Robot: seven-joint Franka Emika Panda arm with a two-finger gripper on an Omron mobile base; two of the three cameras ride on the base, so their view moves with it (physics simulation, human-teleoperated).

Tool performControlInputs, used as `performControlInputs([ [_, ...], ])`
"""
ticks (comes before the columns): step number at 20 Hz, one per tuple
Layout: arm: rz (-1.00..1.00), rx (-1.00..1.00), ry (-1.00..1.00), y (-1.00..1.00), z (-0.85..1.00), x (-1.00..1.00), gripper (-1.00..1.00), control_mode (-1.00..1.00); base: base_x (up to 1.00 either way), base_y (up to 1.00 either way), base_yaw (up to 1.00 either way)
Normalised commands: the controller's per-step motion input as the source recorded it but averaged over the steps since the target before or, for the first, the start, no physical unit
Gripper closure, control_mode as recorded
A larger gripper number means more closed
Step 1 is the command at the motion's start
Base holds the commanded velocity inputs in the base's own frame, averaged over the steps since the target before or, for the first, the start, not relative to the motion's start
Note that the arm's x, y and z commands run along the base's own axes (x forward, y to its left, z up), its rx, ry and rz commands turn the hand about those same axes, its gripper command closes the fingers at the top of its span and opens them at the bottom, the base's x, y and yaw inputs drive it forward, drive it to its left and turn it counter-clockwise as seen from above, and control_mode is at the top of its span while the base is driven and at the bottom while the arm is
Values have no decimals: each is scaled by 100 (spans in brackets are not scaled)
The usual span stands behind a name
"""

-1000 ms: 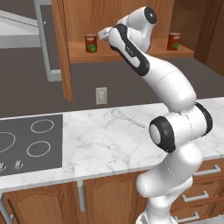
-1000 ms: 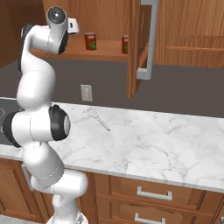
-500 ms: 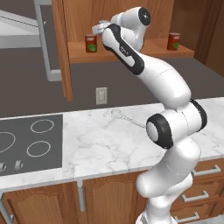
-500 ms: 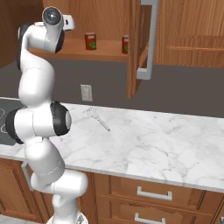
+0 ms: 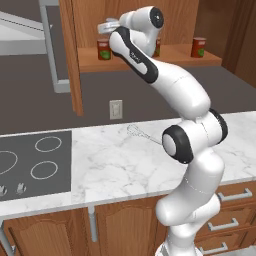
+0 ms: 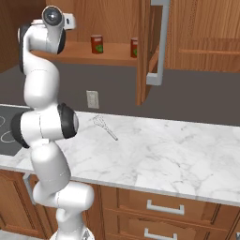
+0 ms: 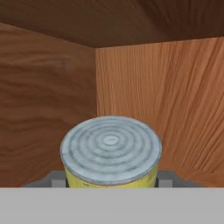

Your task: Stack two cans on top of the other two cans in the cabinet.

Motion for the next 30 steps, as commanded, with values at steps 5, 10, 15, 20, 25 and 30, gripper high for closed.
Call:
performControlInputs([
  [5,1,0,0,27,3,21,100,-100,0,0,0],
  [10,4,0,0,23,-3,25,100,-100,0,0,0],
  [15,2,0,0,15,-4,8,100,-100,0,0,0],
  [20,2,-1,0,0,-14,4,100,-100,0,0,0],
  [25,3,-1,0,0,-22,17,100,-100,0,0,0],
  [30,4,0,0,0,-11,25,100,-100,0,0,0],
])
